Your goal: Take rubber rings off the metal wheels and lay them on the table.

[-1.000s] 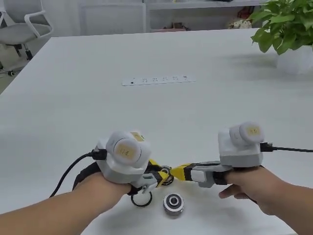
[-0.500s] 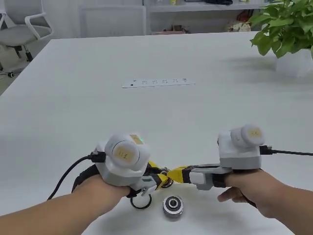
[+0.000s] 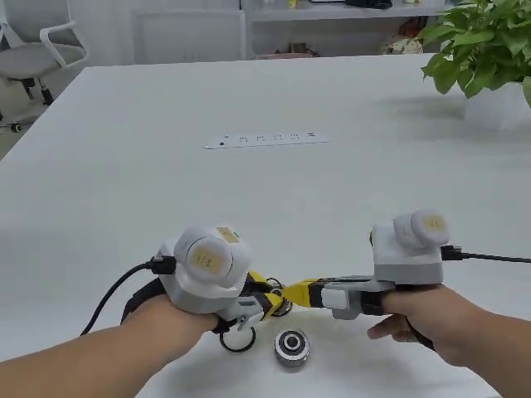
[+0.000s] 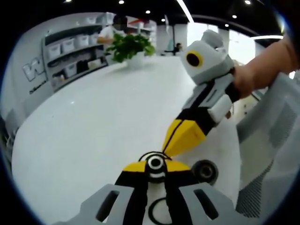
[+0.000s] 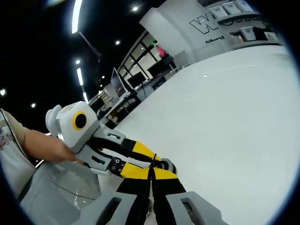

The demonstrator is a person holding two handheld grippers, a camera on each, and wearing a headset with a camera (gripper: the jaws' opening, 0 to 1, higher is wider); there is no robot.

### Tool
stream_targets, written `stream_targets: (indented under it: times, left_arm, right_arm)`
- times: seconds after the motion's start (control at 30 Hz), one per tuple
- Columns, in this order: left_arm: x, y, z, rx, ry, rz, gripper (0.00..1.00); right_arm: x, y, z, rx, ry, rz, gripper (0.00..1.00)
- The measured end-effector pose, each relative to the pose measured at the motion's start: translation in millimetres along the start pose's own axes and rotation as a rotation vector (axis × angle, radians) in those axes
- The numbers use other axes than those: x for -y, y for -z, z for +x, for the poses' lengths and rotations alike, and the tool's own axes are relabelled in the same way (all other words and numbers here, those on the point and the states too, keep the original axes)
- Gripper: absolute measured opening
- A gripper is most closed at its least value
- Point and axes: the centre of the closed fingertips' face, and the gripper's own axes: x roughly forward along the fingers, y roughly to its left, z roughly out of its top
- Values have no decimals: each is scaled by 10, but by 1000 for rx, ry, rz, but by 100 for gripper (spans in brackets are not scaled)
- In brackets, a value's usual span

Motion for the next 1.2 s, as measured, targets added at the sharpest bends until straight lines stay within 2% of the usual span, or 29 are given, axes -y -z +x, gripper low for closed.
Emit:
stream_targets:
  times: [0.13, 0.33, 0.53, 0.73, 0.93, 1.2]
  left_arm:
    - [8, -1, 1, -3, 0, -10, 13]
    - [13, 2, -25, -14, 19, -40, 15]
    - [51, -61, -136, 10, 43, -33, 18]
    - [77, -84, -329, 30, 62, -7, 23]
    - [22, -129, -557, 69, 51, -17, 32]
    - [-4, -115, -828, 101, 46, -20, 40]
  right_arm:
    - [25, 15, 1, -11, 18, -18, 0]
    - [53, -20, -22, 1, 28, -13, 0]
    - [35, -37, -34, 3, 26, -19, 0]
    - [-6, -69, -50, 11, 17, -16, 0]
    - [-82, -112, -61, 12, 4, -24, 0]
    - [-178, -124, -42, -8, -12, -38, 0]
